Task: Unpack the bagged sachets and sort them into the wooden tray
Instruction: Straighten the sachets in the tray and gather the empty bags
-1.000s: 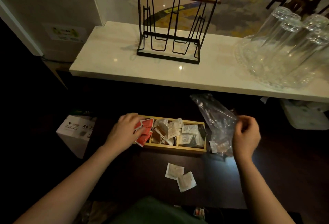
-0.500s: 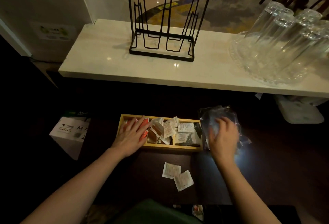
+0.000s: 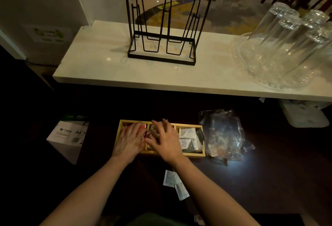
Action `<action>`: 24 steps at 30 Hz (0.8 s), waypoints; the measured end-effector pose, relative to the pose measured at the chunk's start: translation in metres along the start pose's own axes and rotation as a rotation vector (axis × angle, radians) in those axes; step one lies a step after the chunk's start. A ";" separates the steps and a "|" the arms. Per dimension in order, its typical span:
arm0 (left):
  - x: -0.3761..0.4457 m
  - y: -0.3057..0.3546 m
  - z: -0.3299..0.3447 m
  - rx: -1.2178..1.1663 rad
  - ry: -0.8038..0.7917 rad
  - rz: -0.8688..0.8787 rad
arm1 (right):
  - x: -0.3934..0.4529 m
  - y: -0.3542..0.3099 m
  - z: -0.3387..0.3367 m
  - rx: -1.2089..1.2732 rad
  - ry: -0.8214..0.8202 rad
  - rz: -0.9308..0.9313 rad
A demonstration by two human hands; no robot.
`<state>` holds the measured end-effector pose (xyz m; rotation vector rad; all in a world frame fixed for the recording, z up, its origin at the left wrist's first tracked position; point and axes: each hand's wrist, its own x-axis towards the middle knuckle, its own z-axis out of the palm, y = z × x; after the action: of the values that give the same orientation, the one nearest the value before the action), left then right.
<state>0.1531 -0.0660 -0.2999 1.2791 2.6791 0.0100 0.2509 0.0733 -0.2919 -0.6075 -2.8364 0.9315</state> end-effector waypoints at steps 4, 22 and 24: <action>0.002 -0.001 0.000 0.030 0.002 0.001 | 0.005 -0.004 0.009 -0.096 0.046 -0.014; 0.013 0.025 -0.001 -0.169 0.097 0.190 | 0.010 0.016 -0.004 0.345 0.081 0.158; 0.014 0.025 0.001 -0.170 0.082 0.197 | 0.008 0.016 -0.009 0.409 0.155 0.171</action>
<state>0.1641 -0.0397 -0.3010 1.5097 2.5403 0.3149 0.2506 0.0936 -0.2942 -0.8316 -2.3857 1.3759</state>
